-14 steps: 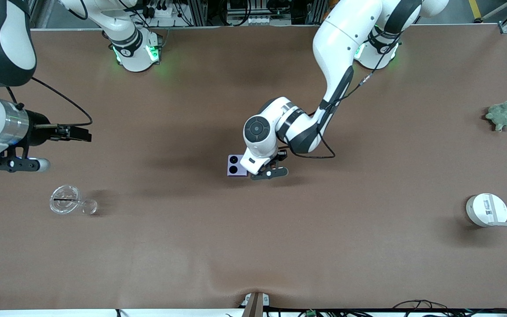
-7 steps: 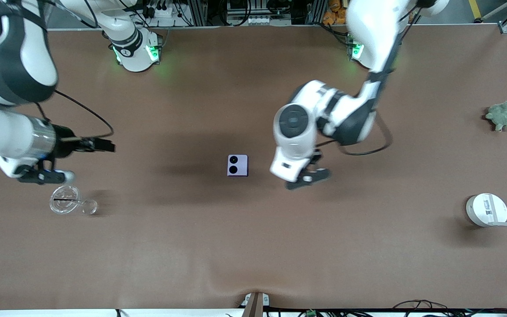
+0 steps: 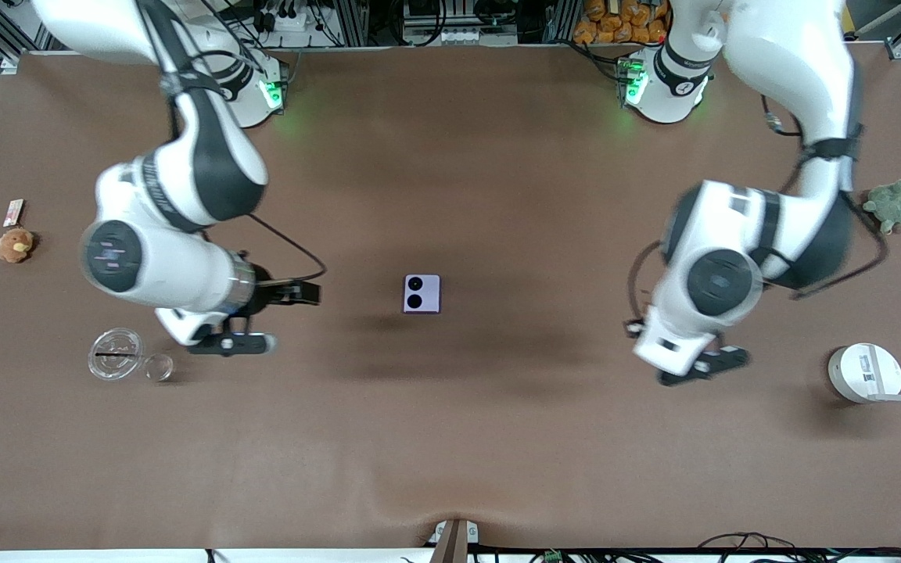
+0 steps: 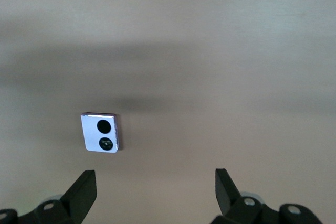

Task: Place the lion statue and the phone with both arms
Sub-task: 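Lift the lion with the left gripper while the right gripper reaches the phone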

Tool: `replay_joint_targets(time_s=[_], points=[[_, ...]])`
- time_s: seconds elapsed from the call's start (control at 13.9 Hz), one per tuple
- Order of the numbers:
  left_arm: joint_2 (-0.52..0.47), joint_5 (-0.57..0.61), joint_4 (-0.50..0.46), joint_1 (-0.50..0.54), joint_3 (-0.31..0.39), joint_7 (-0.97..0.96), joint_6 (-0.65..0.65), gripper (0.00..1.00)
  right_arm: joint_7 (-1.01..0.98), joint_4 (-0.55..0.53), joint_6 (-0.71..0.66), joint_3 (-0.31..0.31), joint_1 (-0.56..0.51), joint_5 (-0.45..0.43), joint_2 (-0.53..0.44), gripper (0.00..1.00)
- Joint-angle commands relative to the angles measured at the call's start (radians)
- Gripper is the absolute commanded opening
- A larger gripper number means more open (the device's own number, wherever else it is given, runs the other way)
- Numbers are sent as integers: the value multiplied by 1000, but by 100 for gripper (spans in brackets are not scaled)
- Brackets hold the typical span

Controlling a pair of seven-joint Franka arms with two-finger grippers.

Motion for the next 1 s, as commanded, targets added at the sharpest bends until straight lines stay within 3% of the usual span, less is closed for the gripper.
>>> replay_joint_targets(time_s=[0.0, 0.43, 0.72, 0.93], points=[[50, 94, -6, 92, -12, 151, 33, 0, 10, 12, 62, -8, 61, 9, 67, 100], [147, 119, -37, 342, -21, 502, 319, 0, 180, 8, 174, -8, 180, 6, 190, 100], [256, 119, -29, 395, -21, 619, 540, 0, 191, -75, 353, -8, 240, 7, 222, 100], [297, 127, -18, 395, -18, 705, 580, 0, 194, -75, 395, -8, 279, 7, 251, 100]])
